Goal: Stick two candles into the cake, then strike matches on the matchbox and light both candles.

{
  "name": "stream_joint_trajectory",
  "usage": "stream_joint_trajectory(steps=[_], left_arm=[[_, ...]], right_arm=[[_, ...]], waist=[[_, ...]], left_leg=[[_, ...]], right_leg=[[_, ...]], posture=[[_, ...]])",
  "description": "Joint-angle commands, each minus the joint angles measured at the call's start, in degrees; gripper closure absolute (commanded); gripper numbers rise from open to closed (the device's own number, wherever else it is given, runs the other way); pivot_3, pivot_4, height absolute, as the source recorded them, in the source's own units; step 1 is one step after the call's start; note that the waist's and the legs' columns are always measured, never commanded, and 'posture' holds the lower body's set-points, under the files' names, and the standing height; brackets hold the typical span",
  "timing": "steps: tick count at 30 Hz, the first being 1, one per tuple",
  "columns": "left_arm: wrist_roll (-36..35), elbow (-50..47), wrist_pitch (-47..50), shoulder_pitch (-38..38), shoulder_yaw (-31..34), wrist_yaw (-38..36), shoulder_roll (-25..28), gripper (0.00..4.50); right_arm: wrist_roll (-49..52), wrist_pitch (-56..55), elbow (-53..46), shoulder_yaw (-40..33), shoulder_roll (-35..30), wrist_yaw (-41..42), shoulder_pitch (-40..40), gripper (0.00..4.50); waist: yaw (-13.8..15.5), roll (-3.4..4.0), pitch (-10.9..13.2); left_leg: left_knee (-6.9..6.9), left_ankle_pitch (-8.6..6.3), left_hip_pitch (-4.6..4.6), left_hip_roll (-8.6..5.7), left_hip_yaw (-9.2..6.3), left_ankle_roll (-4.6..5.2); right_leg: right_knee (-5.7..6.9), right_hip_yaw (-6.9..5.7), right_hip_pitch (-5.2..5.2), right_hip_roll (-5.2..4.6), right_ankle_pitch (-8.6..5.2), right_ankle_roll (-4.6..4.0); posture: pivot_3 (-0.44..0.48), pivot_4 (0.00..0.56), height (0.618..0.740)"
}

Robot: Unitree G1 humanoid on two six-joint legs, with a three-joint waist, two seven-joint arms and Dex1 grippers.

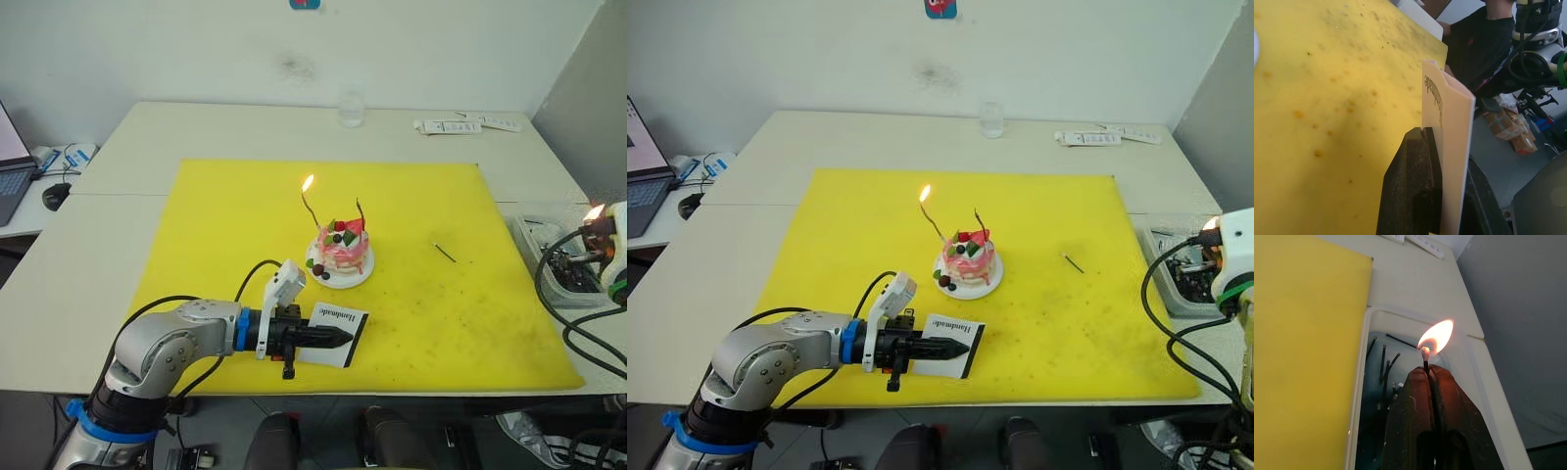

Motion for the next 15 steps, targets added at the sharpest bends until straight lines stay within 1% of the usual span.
stream_joint_trajectory(steps=[1, 3, 7, 13, 15], left_arm=[[-0.9, -2.1, -0.8, 0.4, 0.1, 0.4, -0.5, 4.5], [-1.0, -2.3, -0.8, 0.6, 0.3, 0.8, -0.6, 4.5], [-1.2, -2.7, -0.6, 0.9, 0.7, 1.3, -0.7, 4.5], [-1.5, -2.7, -0.5, 0.8, 1.1, 2.0, -0.7, 4.5], [-1.6, -2.5, -0.4, 0.5, 1.3, 2.2, -0.7, 4.5]], right_arm=[[-0.6, -4.0, 2.7, -0.2, -0.2, -2.5, -0.6, 4.08], [-1.0, -6.0, 4.5, 0.5, -0.4, -3.6, -1.3, 3.57], [-1.0, -8.7, 5.8, 0.9, -0.8, -5.4, -2.4, 2.15], [-0.1, -13.0, 2.9, 0.1, -2.0, -6.6, -5.1, 0.04], [3.0, -16.0, -0.2, 0.2, -3.2, -2.8, -6.4, 0.04]], waist=[[0.1, 0.0, 0.0], [0.1, 0.0, 0.0], [0.1, 0.0, 0.0], [0.2, 0.04, 0.0], [0.1, 0.1, 0.0]], left_leg=[[0.0, 0.0, -0.01, 0.0, 0.01, 0.0], [0.0, 0.0, -0.04, -0.02, 0.03, 0.0], [-0.02, 0.0, -0.05, -0.02, 0.04, 0.0], [-0.03, 0.0, -0.04, -0.02, 0.0, 0.0], [-0.03, 0.0, -0.04, -0.01, 0.03, 0.0]], right_leg=[[-0.02, 0.01, 0.0, -0.02, 0.0, 0.0], [-0.05, 0.04, 0.0, -0.03, 0.0, 0.01], [-0.09, 0.04, 0.0, -0.04, -0.02, 0.02], [-0.06, 0.0, -0.01, 0.01, -0.02, 0.02], [-0.06, 0.03, -0.01, 0.01, -0.02, 0.02]], posture=[[0.0, 0.15, 0.74], [0.0, 0.15, 0.74], [0.0, 0.15, 0.74], [0.0, 0.15, 0.74], [0.0, 0.15, 0.74]])
